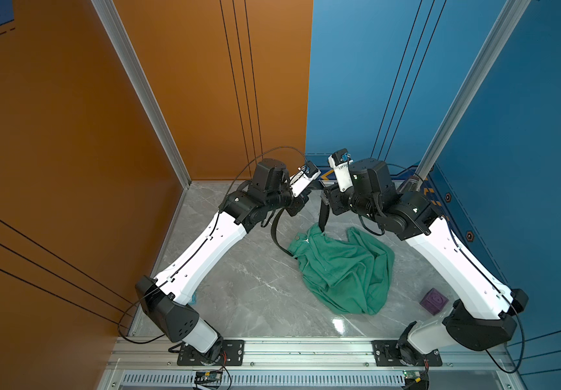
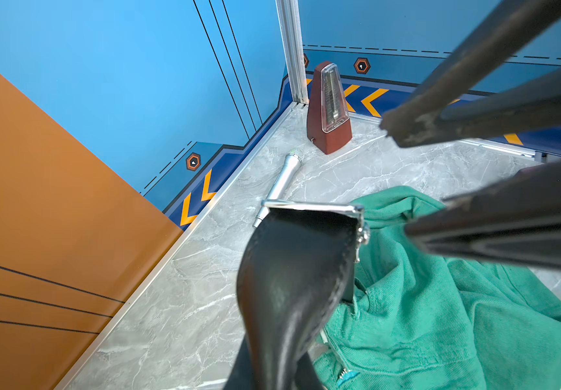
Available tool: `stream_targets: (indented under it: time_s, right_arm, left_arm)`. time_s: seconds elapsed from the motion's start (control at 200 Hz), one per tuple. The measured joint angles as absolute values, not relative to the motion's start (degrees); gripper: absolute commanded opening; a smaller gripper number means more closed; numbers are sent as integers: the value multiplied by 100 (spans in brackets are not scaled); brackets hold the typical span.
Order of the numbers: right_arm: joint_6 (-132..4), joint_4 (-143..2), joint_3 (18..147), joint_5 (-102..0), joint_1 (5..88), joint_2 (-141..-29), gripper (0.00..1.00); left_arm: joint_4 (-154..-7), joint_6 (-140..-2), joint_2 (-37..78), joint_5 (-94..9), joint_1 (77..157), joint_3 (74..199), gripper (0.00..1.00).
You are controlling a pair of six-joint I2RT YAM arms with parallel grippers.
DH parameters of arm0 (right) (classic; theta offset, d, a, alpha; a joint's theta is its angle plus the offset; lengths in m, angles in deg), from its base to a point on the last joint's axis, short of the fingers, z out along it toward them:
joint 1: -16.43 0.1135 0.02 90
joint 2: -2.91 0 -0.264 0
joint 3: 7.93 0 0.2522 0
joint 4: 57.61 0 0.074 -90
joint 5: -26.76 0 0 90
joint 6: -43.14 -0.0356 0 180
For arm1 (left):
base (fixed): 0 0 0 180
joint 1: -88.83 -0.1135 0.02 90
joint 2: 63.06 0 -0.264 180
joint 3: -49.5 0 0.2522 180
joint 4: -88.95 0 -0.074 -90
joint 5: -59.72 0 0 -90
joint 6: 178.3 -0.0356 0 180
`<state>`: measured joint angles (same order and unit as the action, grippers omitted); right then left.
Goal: Remove the belt from the trousers
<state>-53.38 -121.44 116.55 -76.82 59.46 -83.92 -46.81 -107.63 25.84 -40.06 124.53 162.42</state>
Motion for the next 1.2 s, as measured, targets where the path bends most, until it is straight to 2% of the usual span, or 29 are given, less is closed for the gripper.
stream_targets:
  time_s: [0.135, 0.435, 0.766, 1.201]
  right_arm:
    - [-5262, -12238, 11668, -7698, 5950, -8473, 38]
    - [-5190, -12297, 11701, -7698, 5937, -8630, 27]
    - [-5096, -12369, 11701, -7687, 5837, -8711, 3]
    - [-5133, -12432, 11692, -7527, 5725, -8711, 4]
  left_arm:
    - [-4624, -10763, 2606, -3971, 12475, 16294, 0]
    - [-4585, -10763, 2676, -3965, 12538, 16382, 0]
    - [-4574, -10761, 2717, -3886, 12538, 16434, 0]
    - [-4528, -10761, 2763, -3860, 12538, 16438, 0]
